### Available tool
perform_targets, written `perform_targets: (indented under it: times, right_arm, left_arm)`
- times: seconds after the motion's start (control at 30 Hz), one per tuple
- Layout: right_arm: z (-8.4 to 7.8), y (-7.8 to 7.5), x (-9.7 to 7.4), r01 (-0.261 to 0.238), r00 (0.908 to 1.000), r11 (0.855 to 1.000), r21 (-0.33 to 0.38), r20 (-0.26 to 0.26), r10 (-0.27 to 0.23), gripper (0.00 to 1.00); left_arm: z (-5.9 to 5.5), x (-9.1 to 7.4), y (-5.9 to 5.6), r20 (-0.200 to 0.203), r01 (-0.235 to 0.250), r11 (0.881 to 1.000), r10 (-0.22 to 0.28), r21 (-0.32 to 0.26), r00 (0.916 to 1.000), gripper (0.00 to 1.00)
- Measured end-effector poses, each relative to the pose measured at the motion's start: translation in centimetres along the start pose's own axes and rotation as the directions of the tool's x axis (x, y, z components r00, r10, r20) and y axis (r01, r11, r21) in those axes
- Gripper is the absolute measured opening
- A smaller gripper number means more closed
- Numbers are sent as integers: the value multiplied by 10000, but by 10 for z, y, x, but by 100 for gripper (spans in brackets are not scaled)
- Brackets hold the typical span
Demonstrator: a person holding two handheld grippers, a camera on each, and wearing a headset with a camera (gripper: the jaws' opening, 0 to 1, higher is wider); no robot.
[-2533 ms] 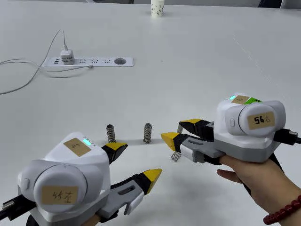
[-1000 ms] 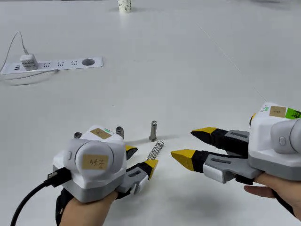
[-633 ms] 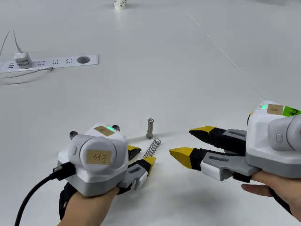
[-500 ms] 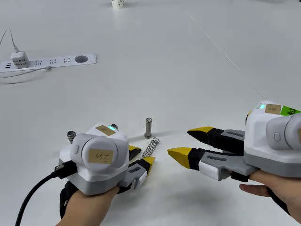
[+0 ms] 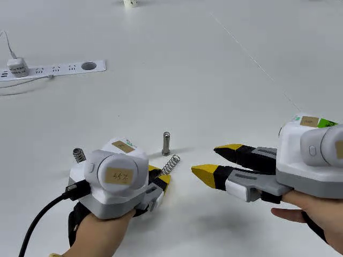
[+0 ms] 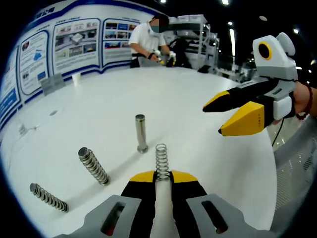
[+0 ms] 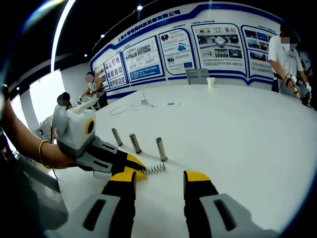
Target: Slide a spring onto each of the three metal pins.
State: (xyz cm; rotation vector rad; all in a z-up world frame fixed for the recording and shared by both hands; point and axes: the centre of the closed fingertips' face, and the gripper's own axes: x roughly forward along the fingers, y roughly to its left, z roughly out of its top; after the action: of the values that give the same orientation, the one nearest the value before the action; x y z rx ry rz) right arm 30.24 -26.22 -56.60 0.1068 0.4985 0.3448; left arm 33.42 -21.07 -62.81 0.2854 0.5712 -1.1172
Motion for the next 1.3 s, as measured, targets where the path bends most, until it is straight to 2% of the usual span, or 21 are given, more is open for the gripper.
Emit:
perform_targets:
  times: [0.1,0.17,0.3,0.37,0.6,0.7,0.97,1.03,1.1,1.3]
  right_arm:
    - [1,0,0,25,10000,9999,99,6,-25,38]
    - [2,0,0,37,10000,9997,246,51,-38,37]
    - [6,-2,1,50,10000,9945,1045,41,-54,37]
    - [10,-1,0,8,9998,9930,1184,209,-33,38]
    - [26,4,1,-349,9970,9809,1913,739,211,37]
    - [33,11,2,-712,9933,9734,2176,1047,493,35]
    - [45,30,9,-1286,9860,9580,2562,1364,959,32]
    - [47,34,12,-1388,9849,9558,2591,1368,1059,31]
    - [49,37,13,-1519,9830,9518,2663,1415,1173,29]
    - [57,46,19,-1948,9750,9210,3375,1694,1441,25]
  left_arm:
    - [-1,-2,-2,61,110,9997,-109,-227,9999,10]
    - [0,-5,-3,286,182,9990,-170,-408,9994,10]
    - [9,-14,-1,733,42,9990,-10,-438,9973,10]
    - [11,-17,0,829,4,9989,35,-475,9966,10]
    - [26,-34,-1,1554,-129,9984,213,-551,9876,10]
    - [33,-44,-1,2126,-245,9984,350,-516,9765,10]
    - [42,-63,-2,2873,-365,9980,499,-518,9565,10]
    - [50,-69,-2,3336,-275,9977,465,-615,9416,10]
    - [51,-72,-1,3366,-356,9976,538,-600,9401,10]
    - [59,-81,0,3847,-404,9971,624,-651,9209,10]
